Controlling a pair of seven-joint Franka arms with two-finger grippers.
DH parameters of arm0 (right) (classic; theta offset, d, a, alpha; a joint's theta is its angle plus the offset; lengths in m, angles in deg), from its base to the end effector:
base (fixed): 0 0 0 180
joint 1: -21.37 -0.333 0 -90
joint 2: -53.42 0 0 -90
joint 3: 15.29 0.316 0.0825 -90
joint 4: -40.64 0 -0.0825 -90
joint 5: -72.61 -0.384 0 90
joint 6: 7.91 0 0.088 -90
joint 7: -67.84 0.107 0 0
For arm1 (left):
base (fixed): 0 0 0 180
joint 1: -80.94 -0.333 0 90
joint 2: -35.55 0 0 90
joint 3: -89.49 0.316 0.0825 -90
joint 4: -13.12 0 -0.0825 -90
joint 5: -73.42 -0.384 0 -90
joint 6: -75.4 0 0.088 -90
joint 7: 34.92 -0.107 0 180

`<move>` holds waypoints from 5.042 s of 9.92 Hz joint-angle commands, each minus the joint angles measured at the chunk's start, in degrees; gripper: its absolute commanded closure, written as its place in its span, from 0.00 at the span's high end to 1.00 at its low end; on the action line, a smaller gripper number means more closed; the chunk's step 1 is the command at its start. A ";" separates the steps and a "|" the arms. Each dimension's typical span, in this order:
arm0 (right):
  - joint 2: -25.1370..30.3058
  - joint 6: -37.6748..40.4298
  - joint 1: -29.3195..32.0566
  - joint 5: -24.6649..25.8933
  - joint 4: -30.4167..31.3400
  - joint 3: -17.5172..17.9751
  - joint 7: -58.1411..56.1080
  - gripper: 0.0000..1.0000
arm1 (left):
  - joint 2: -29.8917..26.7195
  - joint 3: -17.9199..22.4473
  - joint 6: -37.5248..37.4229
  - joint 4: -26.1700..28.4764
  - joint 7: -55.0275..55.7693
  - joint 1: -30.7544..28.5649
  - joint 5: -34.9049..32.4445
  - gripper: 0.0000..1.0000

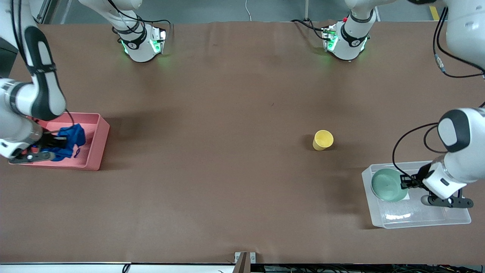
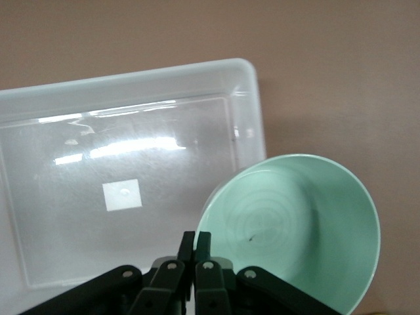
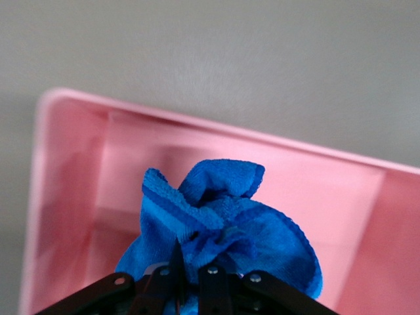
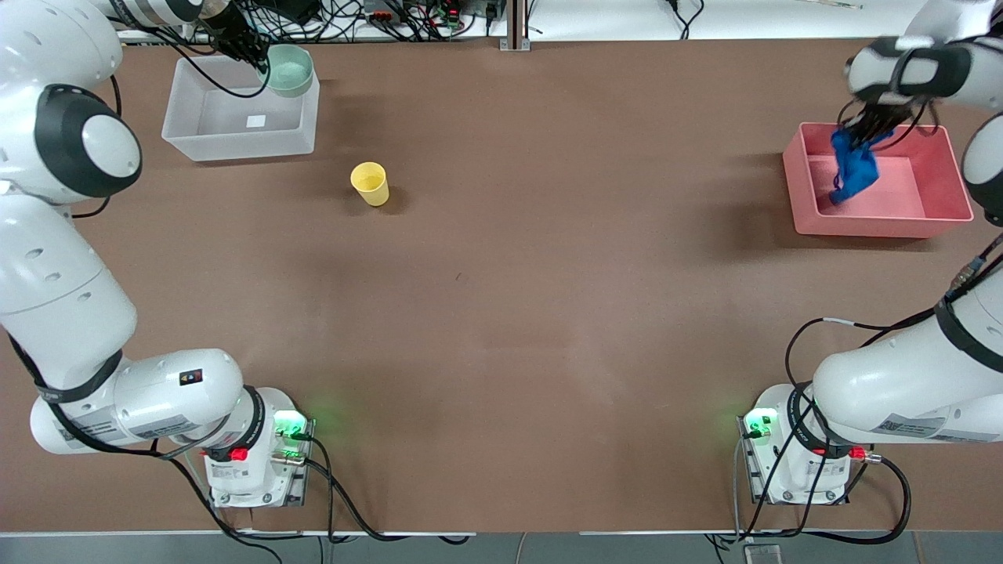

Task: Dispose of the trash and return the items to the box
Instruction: 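Carry the cloth into the pink bin while the left gripper carries the bowl, then release the cloth in the bin while the left gripper releases the bowl, then raise the left gripper from the clear box and move it to the yellow cup, then grasp the yellow cup with the left gripper, then carry the yellow cup into the green bowl in the clear box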

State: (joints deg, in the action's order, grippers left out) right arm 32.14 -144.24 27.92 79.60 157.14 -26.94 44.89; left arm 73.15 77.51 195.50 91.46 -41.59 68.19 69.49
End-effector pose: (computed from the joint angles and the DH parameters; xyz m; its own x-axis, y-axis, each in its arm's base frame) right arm 0.5672 -0.1847 0.2639 0.9803 0.1776 -0.0865 0.1879 -0.9733 0.1316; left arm 0.7336 0.0462 0.3463 0.9921 -0.0840 0.0927 -0.0893 -0.9945 0.0545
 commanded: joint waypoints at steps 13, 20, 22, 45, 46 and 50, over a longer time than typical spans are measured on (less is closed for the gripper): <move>18.69 53.09 1.44 -7.78 -32.31 10.25 27.88 1.00 | 6.30 5.38 6.82 -3.56 -2.99 0.44 -1.08 0.94; 20.84 55.21 0.83 -7.34 -33.18 10.34 22.16 1.00 | -25.16 -3.39 6.19 32.08 5.16 3.70 -1.08 0.97; 20.84 55.12 0.83 -7.17 -33.18 10.25 21.90 1.00 | -29.58 -7.60 9.08 41.93 8.24 3.61 -1.00 0.97; 20.66 55.21 0.74 -7.34 -35.38 10.25 20.06 1.00 | -13.01 -11.94 9.94 23.68 7.14 0.72 -1.08 0.00; 20.66 55.21 0.74 -7.34 -35.38 10.34 20.06 1.00 | -10.38 -11.94 5.62 17.44 3.55 -0.94 -1.17 0.00; 20.66 55.21 0.74 -7.34 -35.38 10.34 20.06 1.00 | -0.79 -9.66 3.38 3.68 -11.13 -8.77 -1.09 0.00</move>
State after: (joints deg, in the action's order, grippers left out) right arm 52.64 -89.31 27.98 72.91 122.03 -17.09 65.48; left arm 66.57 67.08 200.21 99.66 -48.77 60.94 69.47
